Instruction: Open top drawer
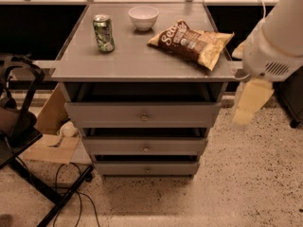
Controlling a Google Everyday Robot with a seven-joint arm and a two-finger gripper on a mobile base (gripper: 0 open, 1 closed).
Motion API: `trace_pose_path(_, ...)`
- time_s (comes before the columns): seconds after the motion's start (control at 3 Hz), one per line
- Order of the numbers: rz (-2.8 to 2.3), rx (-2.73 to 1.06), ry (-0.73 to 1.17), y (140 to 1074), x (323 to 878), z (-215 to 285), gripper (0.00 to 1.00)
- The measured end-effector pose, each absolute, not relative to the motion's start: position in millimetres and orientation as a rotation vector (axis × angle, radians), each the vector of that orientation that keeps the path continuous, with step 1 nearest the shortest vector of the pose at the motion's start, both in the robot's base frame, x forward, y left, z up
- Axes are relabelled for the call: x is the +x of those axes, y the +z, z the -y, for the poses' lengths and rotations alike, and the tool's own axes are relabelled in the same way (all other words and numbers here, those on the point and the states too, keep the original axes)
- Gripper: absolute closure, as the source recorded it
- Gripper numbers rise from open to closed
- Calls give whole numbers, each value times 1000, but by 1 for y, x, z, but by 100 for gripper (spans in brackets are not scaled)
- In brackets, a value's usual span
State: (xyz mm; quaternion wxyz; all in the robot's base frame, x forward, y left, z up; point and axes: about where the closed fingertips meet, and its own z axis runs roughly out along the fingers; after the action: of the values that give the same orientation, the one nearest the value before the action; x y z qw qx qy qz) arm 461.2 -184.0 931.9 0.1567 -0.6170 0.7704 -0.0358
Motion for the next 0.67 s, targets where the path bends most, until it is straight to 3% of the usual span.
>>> trace_pose_path(0.67,-2164,-1863,-113,799,498,133,0)
